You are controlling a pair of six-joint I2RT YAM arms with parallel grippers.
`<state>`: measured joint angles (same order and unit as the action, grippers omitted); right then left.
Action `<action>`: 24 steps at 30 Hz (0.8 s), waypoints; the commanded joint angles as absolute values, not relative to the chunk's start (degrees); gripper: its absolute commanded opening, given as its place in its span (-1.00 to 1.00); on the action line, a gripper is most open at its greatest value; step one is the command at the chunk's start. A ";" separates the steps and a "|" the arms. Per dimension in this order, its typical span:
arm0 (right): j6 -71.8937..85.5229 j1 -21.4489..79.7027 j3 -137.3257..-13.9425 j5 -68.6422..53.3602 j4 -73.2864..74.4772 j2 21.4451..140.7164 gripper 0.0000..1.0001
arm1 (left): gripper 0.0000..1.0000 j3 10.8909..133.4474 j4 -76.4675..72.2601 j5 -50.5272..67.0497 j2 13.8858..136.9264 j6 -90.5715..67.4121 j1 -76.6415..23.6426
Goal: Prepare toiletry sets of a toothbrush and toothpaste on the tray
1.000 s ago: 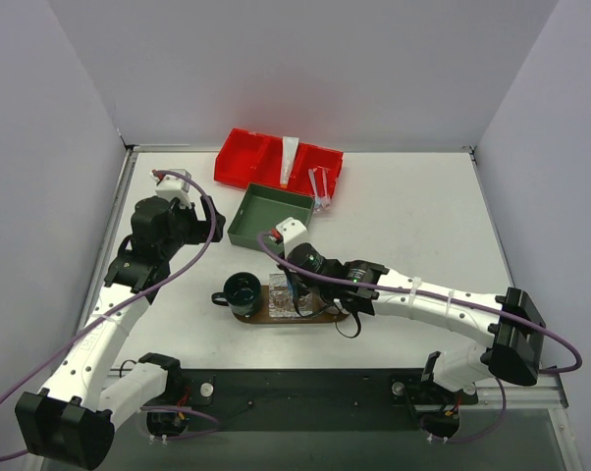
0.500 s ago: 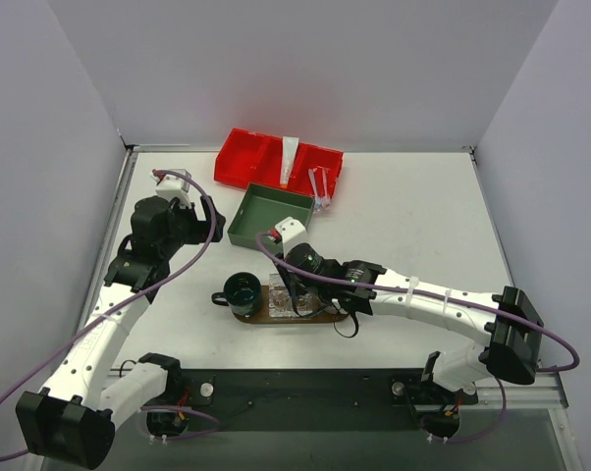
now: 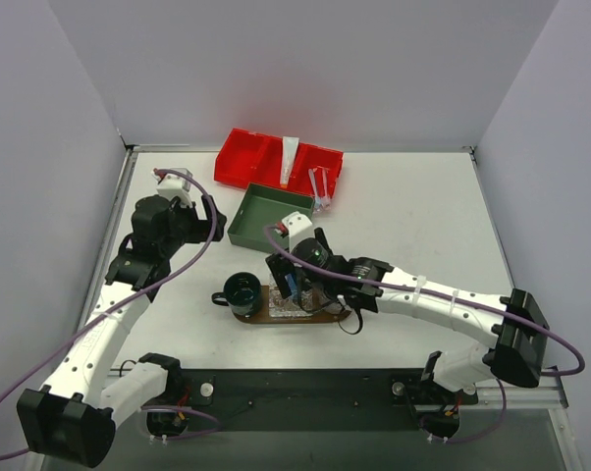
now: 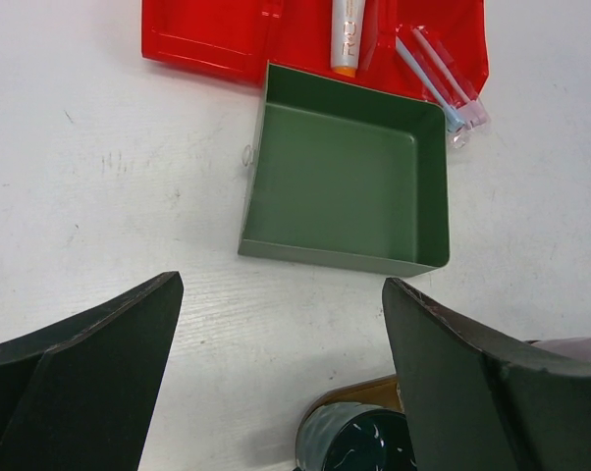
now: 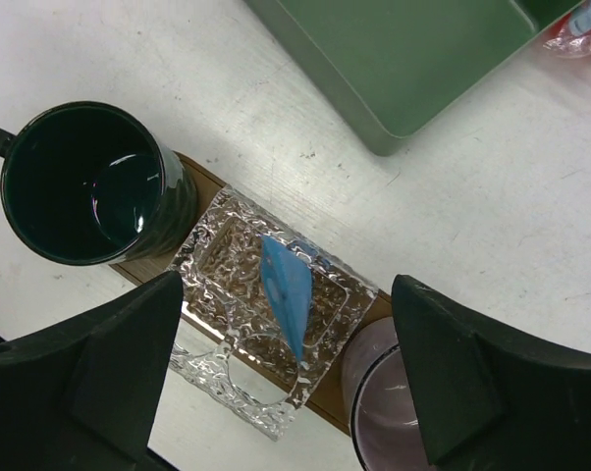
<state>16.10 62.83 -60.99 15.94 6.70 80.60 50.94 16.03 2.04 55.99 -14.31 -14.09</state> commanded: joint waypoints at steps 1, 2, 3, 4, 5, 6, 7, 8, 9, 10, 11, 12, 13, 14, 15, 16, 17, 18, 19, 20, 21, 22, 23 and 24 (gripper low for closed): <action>18.45 59.95 -60.47 13.19 4.76 74.45 0.67 | 0.87 52.29 8.90 4.30 58.61 -13.53 -13.01; 18.89 58.11 -59.86 12.14 4.22 73.57 0.68 | 0.87 52.56 7.66 5.00 59.67 -13.54 -13.01; 19.33 56.88 -59.51 9.52 3.70 71.65 0.68 | 0.86 53.17 6.60 5.27 60.72 -14.14 -13.09; 20.21 55.82 -59.24 8.45 3.08 70.59 0.68 | 0.86 55.00 4.76 5.71 63.43 -14.50 -13.10; 20.56 53.64 -58.89 7.39 2.73 69.45 0.68 | 0.83 56.59 4.05 6.15 64.94 -14.85 -13.18; 20.65 52.83 -58.28 5.73 2.64 67.00 0.68 | 0.82 58.25 3.61 6.59 66.78 -15.64 -13.18; 20.65 52.13 -57.92 5.37 2.55 65.67 0.68 | 0.80 62.97 3.52 6.59 70.97 -15.99 -13.71; 20.48 50.64 -57.57 5.01 2.72 64.35 0.68 | 0.79 65.63 3.86 6.42 73.45 -16.26 -13.80; 20.39 50.02 -57.05 4.84 2.90 61.73 0.68 | 0.79 68.53 4.74 6.59 76.09 -16.52 -14.06; 20.13 49.57 -56.78 4.75 3.77 60.48 0.68 | 0.79 72.21 6.66 6.94 81.68 -16.52 -14.32; 19.95 48.96 -56.52 4.66 4.48 59.16 0.67 | 0.78 78.77 7.81 7.64 84.78 -16.18 -14.76; 19.95 47.65 -56.08 4.75 5.61 56.80 0.68 | 0.76 82.58 8.78 8.60 87.95 -15.91 -14.85; 19.95 47.29 -55.81 4.66 6.15 55.73 0.67 | 0.73 85.92 10.96 8.96 93.98 -15.73 -14.94; 20.04 46.76 -55.64 4.66 6.94 54.68 0.67 | 0.70 92.48 11.86 10.01 97.17 -15.30 -15.12; 20.04 45.80 -55.46 4.57 8.07 52.75 0.67 | 0.65 95.85 12.91 11.15 100.34 -14.68 -15.03; 20.13 45.53 -55.28 4.66 8.87 51.86 0.65 | 0.60 99.11 15.44 14.47 106.55 -14.59 -14.77; 20.21 45.27 -55.20 4.75 9.57 51.16 0.64 | 0.55 102.97 17.03 16.33 109.66 -14.76 -14.59; 20.39 45.00 -55.02 4.83 9.84 49.85 0.64 | 0.51 110.23 18.96 17.39 112.82 -14.33 -14.33; 20.56 44.65 -54.58 4.92 10.45 49.31 0.63 | 0.43 114.48 23.25 17.84 118.77 -13.98 -14.41; 20.57 44.47 -54.32 5.01 10.72 48.78 0.62 | 0.41 117.83 24.86 18.10 121.44 -13.80 -14.50; 20.74 44.47 -54.32 5.18 10.90 48.26 0.61 | 0.39 123.86 26.18 18.71 124.25 -13.54 -14.76; 20.92 44.12 -54.23 5.01 11.42 48.08 0.60 | 0.34 126.27 27.84 19.33 128.71 -13.45 -14.94; 20.92 44.03 -54.32 5.01 11.77 47.99 0.59 | 0.33 128.56 28.56 20.38 130.85 -13.36 -15.03; 21.00 43.95 -54.40 5.10 12.13 47.73 0.58 | 0.32 132.76 29.78 20.56 132.70 -13.19 -15.20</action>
<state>20.08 44.56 -55.05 5.48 9.98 48.31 121.19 20.38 15.70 124.95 -14.55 -14.72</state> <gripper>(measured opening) 0.799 0.671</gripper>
